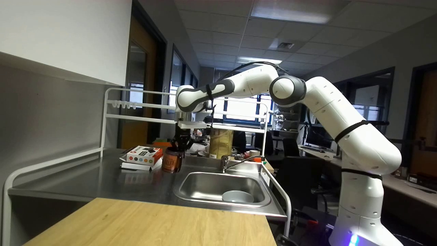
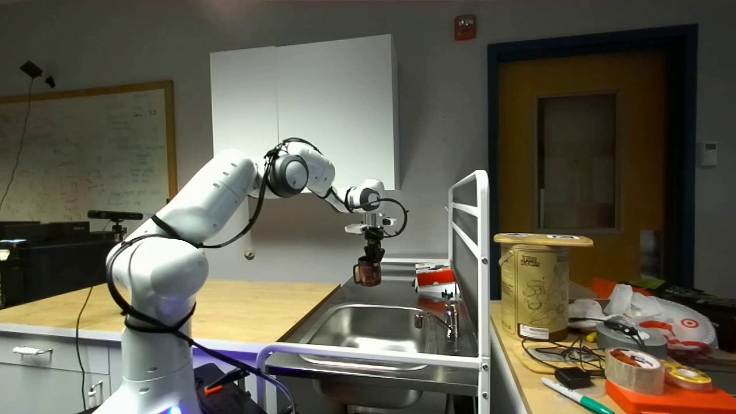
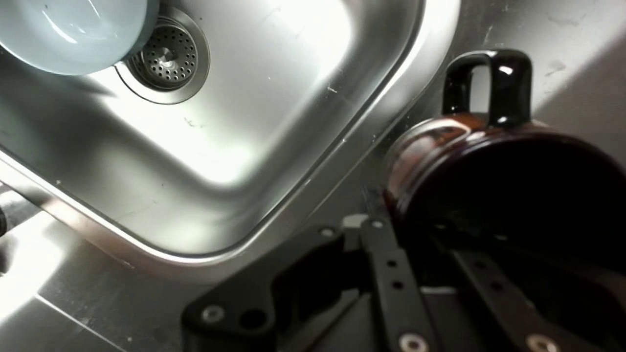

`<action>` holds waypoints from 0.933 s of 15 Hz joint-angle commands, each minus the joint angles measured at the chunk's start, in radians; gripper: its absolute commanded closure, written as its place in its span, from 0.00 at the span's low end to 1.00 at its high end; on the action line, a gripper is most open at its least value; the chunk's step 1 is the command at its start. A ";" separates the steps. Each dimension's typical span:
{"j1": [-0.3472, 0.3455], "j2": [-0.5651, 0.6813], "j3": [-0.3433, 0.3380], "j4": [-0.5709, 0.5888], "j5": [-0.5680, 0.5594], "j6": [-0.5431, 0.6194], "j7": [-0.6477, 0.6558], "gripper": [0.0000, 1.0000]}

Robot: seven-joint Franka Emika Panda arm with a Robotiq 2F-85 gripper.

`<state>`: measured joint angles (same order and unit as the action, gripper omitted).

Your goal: Pick up the cup from the sink and put it on the counter

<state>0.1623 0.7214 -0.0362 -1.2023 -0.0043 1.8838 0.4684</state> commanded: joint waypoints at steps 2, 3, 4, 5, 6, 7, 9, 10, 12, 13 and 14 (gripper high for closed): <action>0.024 0.181 -0.014 0.281 -0.019 -0.138 0.045 0.93; 0.028 0.214 -0.018 0.323 -0.022 -0.162 0.050 0.93; 0.030 0.242 -0.021 0.361 -0.023 -0.184 0.054 0.93; 0.032 0.267 -0.024 0.395 -0.023 -0.205 0.057 0.93; 0.032 0.294 -0.026 0.432 -0.024 -0.227 0.060 0.93; 0.032 0.318 -0.029 0.465 -0.025 -0.248 0.062 0.93; 0.032 0.358 -0.032 0.518 -0.026 -0.284 0.064 0.93; 0.031 0.374 -0.034 0.538 -0.026 -0.303 0.064 0.93; 0.031 0.401 -0.039 0.580 -0.028 -0.330 0.066 0.64; 0.030 0.412 -0.041 0.600 -0.029 -0.345 0.066 0.60; 0.028 0.417 -0.042 0.616 -0.029 -0.364 0.063 0.51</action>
<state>0.1889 1.0842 -0.0706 -0.7071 -0.0188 1.5961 0.5090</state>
